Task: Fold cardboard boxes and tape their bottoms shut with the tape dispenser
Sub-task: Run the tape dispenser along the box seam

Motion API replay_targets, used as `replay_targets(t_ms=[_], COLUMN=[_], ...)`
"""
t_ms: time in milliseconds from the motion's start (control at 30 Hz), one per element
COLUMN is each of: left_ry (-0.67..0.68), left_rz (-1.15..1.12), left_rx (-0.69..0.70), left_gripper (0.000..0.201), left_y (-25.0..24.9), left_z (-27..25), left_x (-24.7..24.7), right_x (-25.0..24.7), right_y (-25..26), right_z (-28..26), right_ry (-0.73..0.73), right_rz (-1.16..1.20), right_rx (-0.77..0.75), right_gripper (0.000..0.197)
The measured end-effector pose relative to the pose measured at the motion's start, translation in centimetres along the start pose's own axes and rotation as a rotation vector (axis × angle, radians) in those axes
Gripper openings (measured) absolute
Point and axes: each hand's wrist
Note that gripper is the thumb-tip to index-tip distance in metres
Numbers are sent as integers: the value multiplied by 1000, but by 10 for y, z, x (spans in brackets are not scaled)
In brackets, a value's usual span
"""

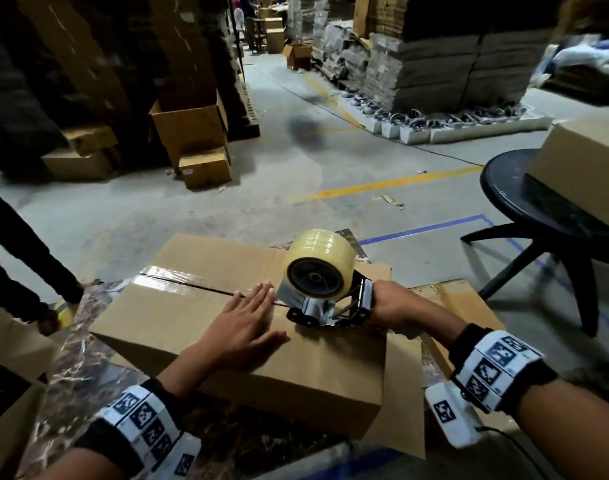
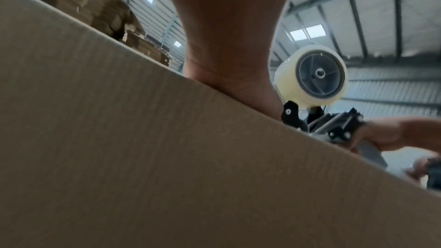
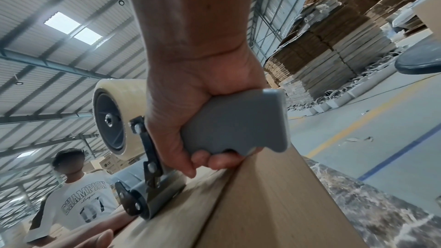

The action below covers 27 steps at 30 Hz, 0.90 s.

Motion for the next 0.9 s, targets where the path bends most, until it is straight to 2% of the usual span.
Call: replay_targets(t_ms=[133,267,367,467,533,633,767,900], left_ry=[-12,23,-6,-44,-49,-37,-32,-30], left_rz=[8,35,-4,-2,-15,-21,-21,-21], left_rx=[0,-68,-120,-136,-131,-139,-138,-176], left_gripper=[103,115,113,100,101,104,106,108], left_y=[37,68,68,64,63,64,64,57], left_z=[0,0,2,0,-1,-1,-2,-1], left_x=[-1,-7,-2,0,0,1,0,-2], right_x=[6,9,6,3,2,-5,-20,-20], right_y=[23,57,64,58,52,32,-5,-16], right_z=[16,35,43,43,38,27,3,-5], right_ry=[-33,-24,-8,-2,-3,-14,-35,-57], right_rz=[-45,-63,-13,27,-7,-3,-46,-54], right_rx=[-36,-72,-82,-92,-111,-99,-10,18], right_gripper=[7,29,25,10,8,22,15,22])
Point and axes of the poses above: each hand's wrist, its own z-axis towards the middle knuckle, its own x-axis out of the palm, y = z × x, and after that the axes turned 1 degree about z, right-handed
